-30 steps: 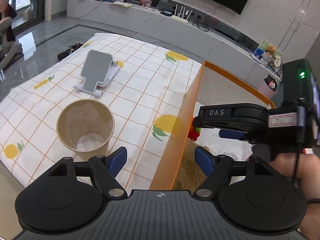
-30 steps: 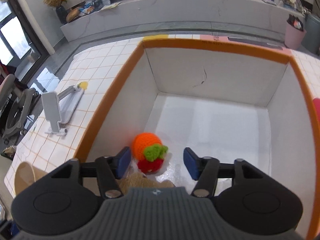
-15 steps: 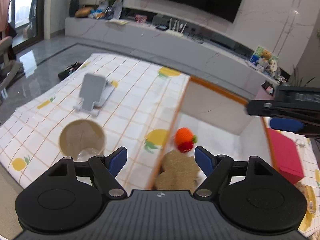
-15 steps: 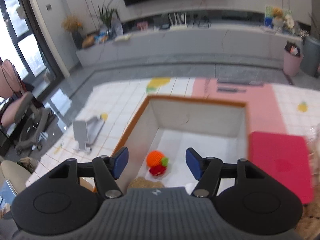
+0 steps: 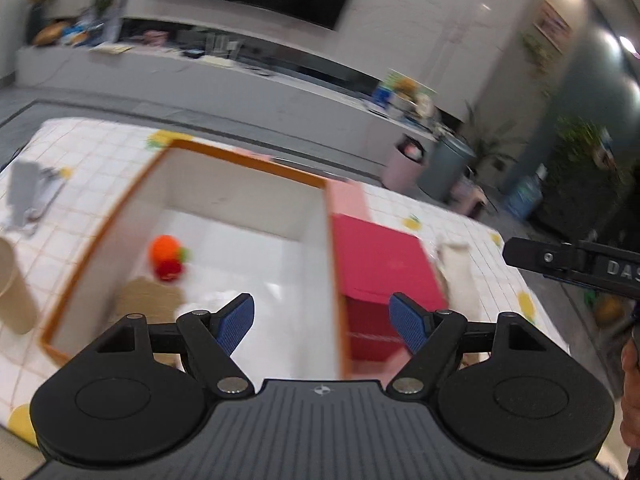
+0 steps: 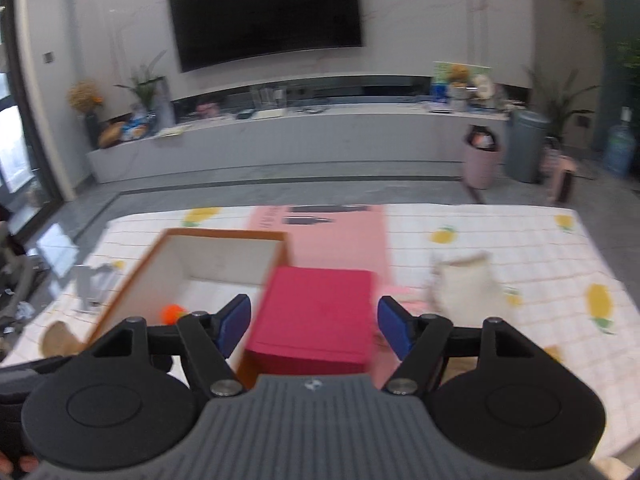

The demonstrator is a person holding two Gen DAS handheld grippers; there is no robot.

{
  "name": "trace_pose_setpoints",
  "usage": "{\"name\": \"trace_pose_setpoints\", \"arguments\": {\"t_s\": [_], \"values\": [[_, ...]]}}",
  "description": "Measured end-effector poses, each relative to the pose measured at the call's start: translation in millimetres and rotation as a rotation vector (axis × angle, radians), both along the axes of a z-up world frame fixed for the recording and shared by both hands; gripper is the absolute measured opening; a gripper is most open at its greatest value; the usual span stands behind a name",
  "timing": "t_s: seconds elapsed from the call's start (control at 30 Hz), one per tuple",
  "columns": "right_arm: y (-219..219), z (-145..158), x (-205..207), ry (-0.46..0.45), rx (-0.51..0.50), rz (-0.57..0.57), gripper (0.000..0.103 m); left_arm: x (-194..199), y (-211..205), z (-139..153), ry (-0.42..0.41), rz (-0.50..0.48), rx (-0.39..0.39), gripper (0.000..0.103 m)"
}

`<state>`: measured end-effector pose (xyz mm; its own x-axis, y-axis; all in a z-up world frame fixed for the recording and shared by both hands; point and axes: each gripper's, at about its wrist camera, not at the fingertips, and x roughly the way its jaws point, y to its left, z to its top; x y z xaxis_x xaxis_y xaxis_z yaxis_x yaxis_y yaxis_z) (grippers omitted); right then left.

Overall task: Organize soft objects
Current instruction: 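Move both tools back to the pile and grasp the yellow cloth with the right tool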

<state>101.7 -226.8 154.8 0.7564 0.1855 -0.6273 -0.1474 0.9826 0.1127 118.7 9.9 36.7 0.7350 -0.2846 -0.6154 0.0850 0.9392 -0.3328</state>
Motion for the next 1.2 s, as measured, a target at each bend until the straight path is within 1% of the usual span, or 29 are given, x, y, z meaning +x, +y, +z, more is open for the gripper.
{"name": "trace_pose_setpoints", "arguments": {"t_s": [0.1,0.17,0.23,0.37,0.47,0.63,0.7,0.77,0.8,0.87,0.97,1.07,1.2], "values": [[-30.5,-12.6,-8.6,0.003,-0.011,-0.081,0.070,-2.9,-29.1,-4.8,-0.009,-0.041,0.056,0.090],[-50.2,-25.2,-13.2,0.023,-0.002,-0.129,0.070,-5.4,-45.2,-11.1,-0.008,-0.078,0.088,0.090],[-71.0,-39.4,-16.5,0.047,0.011,-0.169,0.070,-6.5,-59.1,-17.0,-0.005,-0.105,0.104,0.090],[-104.9,-70.3,-16.4,0.109,0.022,-0.266,0.070,-13.2,-87.9,-30.7,-0.003,-0.170,0.123,0.090],[-125.8,-97.6,-11.4,0.169,0.036,-0.345,0.070,-11.6,-107.4,-43.6,0.030,-0.239,0.157,0.090],[-158.9,-139.8,-1.6,0.246,0.102,-0.443,0.070,-19.4,-127.1,-65.3,0.015,-0.290,0.200,0.090],[-167.6,-150.8,2.1,0.261,0.124,-0.456,0.070,-19.5,-130.6,-73.9,0.021,-0.300,0.191,0.090],[-174.4,-160.0,8.7,0.282,0.118,-0.470,0.070,-19.0,-133.9,-81.9,0.020,-0.301,0.186,0.090],[-177.2,-164.8,11.9,0.294,0.114,-0.477,0.072,-18.0,-136.3,-84.6,0.022,-0.305,0.193,0.090],[-180.9,-175.3,16.8,0.330,0.121,-0.486,0.077,-18.6,-141.4,-88.4,0.022,-0.317,0.220,0.090],[-182.5,-190.9,20.8,0.375,0.131,-0.493,0.078,-18.6,-143.3,-94.2,0.023,-0.326,0.231,0.090],[-177.8,-196.9,28.6,0.381,0.087,-0.472,0.080,-13.9,-142.3,-101.7,0.056,-0.322,0.205,0.090],[-167.1,-200.9,38.0,0.377,0.014,-0.424,0.081,-13.8,-137.9,-105.8,0.083,-0.313,0.206,0.090]]}}
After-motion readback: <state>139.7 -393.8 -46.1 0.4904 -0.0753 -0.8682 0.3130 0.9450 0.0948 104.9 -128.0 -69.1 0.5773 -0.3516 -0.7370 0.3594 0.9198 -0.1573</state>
